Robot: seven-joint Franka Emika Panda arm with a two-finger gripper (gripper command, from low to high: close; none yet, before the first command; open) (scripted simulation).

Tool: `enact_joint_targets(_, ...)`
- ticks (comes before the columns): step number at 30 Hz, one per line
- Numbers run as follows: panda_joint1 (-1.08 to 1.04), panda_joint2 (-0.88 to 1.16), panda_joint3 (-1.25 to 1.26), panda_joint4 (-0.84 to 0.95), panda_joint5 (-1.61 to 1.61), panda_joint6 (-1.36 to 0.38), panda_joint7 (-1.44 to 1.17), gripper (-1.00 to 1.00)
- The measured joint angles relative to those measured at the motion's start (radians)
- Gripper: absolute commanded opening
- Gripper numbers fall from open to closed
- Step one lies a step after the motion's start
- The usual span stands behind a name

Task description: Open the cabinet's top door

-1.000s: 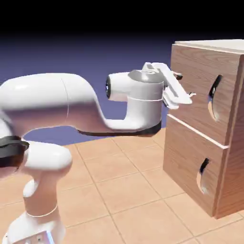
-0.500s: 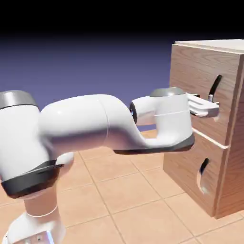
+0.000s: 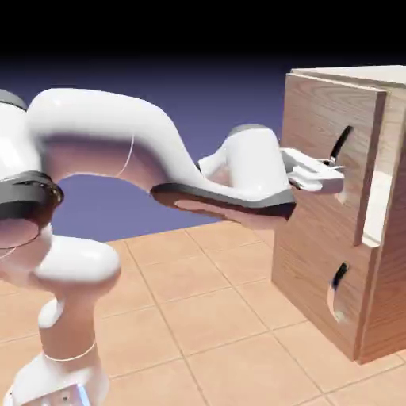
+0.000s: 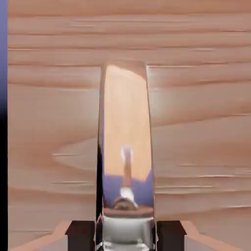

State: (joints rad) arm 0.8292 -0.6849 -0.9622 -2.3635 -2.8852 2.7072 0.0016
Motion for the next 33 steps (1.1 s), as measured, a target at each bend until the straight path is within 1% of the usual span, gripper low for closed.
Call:
enact_joint_targets(6,-0.217,0.105,0.196,-0.025,-0.012,0.008,0.187,-1.00)
enact_joint_targets(8,-0.290,0.116,0.265,-0.045,-0.011,0.002,0.205,-1.00)
enact_joint_targets(14,-0.453,0.033,0.449,-0.185,0.249,-0.092,0.025,-1.00)
enact_joint_targets(20,-0.555,-0.064,0.618,-0.312,0.510,-0.209,-0.129,-1.00)
enact_joint_targets(27,-0.595,-0.165,0.808,-0.423,0.814,-0.377,-0.267,-1.00)
enact_joint_targets(33,-0.575,-0.211,0.979,-0.469,1.075,-0.558,-0.346,-1.00)
